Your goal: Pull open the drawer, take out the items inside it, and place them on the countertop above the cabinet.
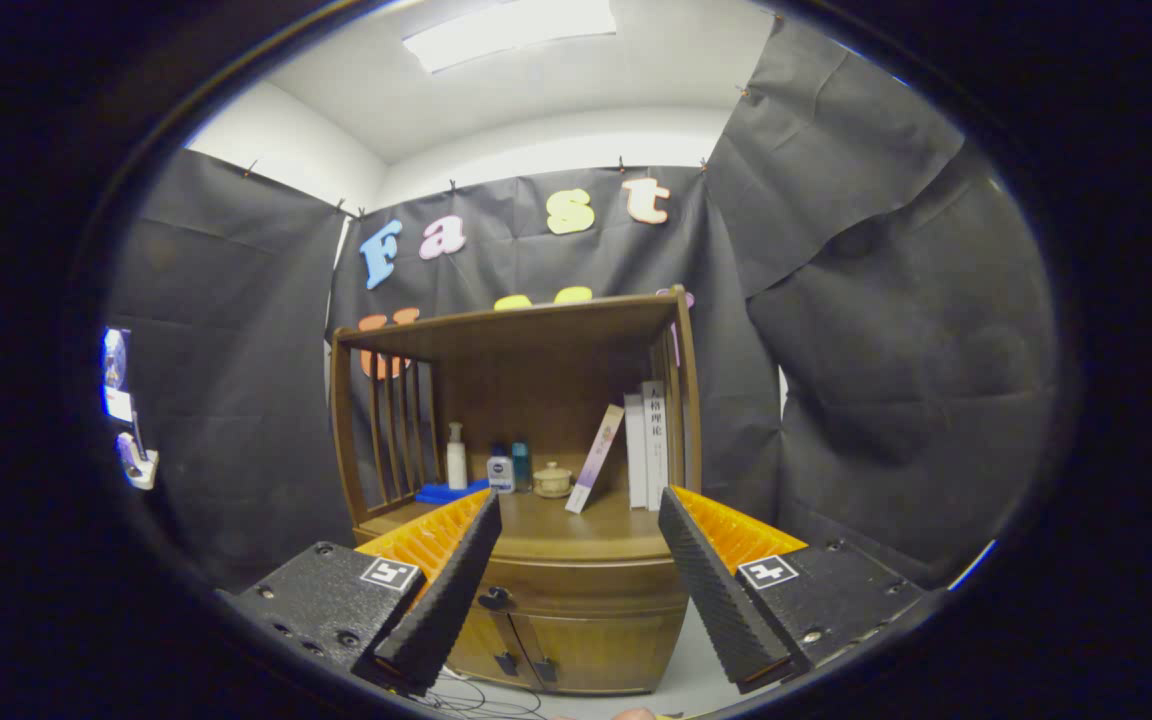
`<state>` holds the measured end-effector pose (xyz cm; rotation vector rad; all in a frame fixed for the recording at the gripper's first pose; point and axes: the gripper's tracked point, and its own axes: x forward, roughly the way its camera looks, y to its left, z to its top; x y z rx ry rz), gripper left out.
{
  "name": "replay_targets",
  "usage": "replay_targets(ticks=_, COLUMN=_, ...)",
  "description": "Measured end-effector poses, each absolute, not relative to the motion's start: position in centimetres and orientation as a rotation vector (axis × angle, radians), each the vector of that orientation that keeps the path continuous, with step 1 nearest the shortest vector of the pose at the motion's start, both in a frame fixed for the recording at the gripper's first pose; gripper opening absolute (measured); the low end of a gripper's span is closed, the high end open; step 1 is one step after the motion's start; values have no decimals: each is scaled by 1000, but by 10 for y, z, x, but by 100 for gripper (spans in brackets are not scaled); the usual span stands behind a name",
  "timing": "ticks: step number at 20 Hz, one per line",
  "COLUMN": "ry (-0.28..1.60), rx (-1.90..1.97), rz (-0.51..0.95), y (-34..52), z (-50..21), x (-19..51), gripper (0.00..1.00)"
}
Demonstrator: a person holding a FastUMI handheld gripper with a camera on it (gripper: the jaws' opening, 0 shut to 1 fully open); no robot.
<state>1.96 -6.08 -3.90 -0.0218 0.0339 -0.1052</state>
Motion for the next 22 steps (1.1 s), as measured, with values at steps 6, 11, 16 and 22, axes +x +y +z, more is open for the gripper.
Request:
replay_targets(ticks=6, ry=72, rx=2, rz=-78, y=-30, z=-88, x=58, gripper=100)
replay_targets(ticks=11, ry=131, rx=20, rz=-63, y=-3, z=-136, x=95, gripper=100)
replay_targets(ticks=16, ry=238, rx=41, rz=-81, y=10, z=-198, x=135, gripper=100)
replay_targets(ticks=22, ry=363, rx=66, rz=-111, y=17, z=-278, x=186, gripper=96)
